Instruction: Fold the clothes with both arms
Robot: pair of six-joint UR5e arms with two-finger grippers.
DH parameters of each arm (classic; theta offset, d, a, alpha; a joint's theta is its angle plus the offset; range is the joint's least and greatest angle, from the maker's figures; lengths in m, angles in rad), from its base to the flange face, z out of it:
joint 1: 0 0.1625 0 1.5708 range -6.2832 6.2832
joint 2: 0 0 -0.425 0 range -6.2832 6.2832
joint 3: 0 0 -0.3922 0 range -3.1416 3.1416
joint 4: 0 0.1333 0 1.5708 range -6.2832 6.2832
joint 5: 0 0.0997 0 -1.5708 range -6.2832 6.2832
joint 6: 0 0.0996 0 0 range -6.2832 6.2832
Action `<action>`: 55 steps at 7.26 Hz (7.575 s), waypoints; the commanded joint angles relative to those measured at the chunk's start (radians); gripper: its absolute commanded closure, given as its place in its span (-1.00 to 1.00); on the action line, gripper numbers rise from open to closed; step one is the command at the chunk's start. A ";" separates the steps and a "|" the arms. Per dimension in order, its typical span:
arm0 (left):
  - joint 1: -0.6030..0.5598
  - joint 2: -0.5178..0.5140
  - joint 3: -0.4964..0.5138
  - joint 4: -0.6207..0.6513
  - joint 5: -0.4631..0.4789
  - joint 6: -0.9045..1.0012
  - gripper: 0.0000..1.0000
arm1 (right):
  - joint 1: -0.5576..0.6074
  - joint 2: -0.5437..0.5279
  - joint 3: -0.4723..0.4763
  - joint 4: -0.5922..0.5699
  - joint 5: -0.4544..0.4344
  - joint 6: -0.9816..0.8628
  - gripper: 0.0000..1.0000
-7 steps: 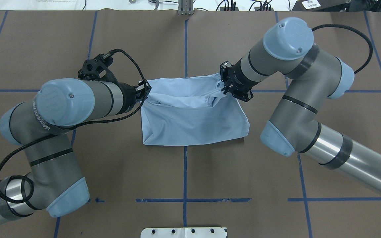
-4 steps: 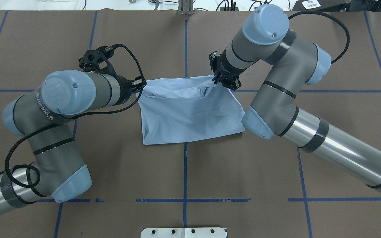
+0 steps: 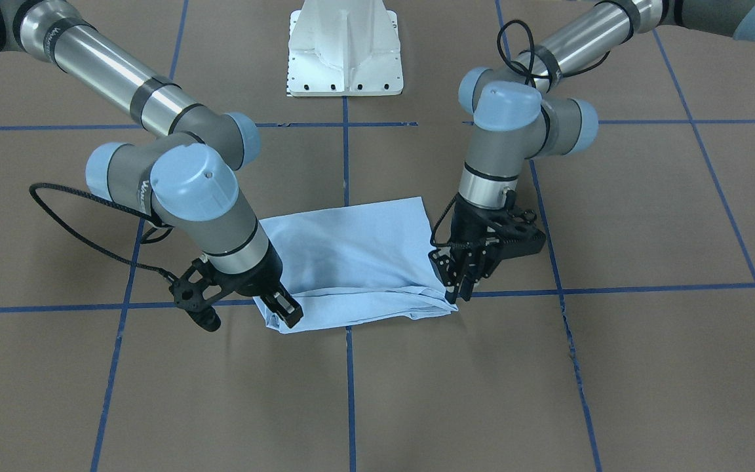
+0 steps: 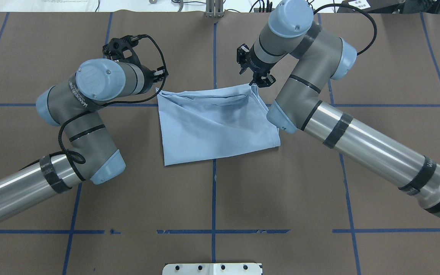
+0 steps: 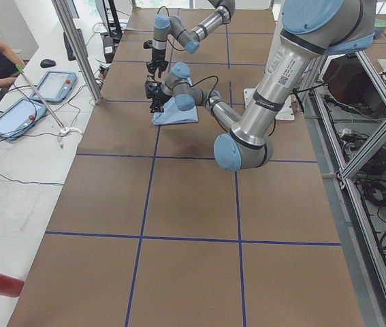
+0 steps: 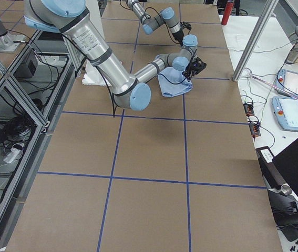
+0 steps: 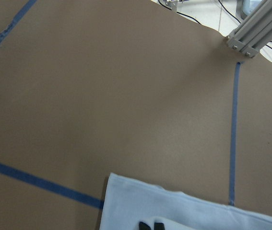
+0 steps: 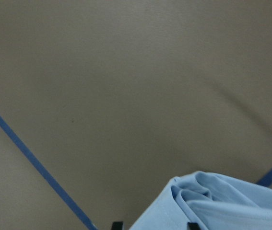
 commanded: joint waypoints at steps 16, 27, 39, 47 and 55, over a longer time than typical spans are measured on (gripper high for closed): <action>-0.236 0.246 -0.245 -0.010 -0.483 0.434 0.08 | -0.153 -0.110 0.163 -0.087 -0.069 -0.269 1.00; -0.147 0.155 -0.187 0.027 -0.409 0.387 0.11 | 0.293 -0.319 0.085 -0.007 0.241 -0.767 1.00; -0.817 0.568 -0.137 0.460 -0.771 1.573 -1.00 | 0.706 -0.867 0.559 -0.536 0.276 -1.676 -1.00; -0.856 0.585 -0.305 0.632 -0.765 1.563 -1.00 | 0.704 -0.901 0.574 -0.533 0.321 -1.709 -1.00; -0.851 0.587 -0.306 0.665 -0.756 1.567 -1.00 | 0.701 -0.908 0.557 -0.528 0.399 -1.704 -1.00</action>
